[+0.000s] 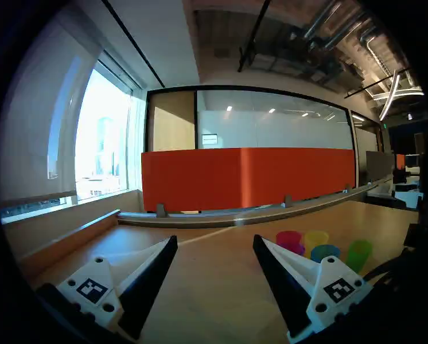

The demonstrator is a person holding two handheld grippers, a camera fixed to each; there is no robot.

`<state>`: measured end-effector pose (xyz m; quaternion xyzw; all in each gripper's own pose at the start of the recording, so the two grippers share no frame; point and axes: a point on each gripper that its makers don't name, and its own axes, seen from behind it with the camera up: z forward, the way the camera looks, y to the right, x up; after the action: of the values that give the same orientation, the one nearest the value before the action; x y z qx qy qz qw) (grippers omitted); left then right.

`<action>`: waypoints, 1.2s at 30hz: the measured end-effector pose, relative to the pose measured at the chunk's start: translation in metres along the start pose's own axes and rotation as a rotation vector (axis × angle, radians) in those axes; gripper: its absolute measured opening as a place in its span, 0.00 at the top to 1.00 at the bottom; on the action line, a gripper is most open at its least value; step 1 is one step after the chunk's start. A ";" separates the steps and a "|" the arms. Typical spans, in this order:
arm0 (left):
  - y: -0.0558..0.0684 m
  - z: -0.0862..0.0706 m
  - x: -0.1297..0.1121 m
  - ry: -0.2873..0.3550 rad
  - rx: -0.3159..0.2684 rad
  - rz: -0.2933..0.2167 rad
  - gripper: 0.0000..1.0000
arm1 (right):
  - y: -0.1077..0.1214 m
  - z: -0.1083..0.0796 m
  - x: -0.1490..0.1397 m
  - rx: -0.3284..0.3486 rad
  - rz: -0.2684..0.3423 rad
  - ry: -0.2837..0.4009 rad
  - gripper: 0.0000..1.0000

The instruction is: Pour water

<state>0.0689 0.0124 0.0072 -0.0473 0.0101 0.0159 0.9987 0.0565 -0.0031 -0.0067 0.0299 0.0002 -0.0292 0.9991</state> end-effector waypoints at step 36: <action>0.021 0.003 0.052 -0.063 -0.197 0.106 0.02 | -0.040 0.011 0.076 0.209 -0.092 -0.040 0.01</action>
<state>0.1204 0.0348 0.0066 -0.1439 -0.0203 0.0713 0.9868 0.1301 -0.0484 0.0018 0.1335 -0.0214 -0.0758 0.9879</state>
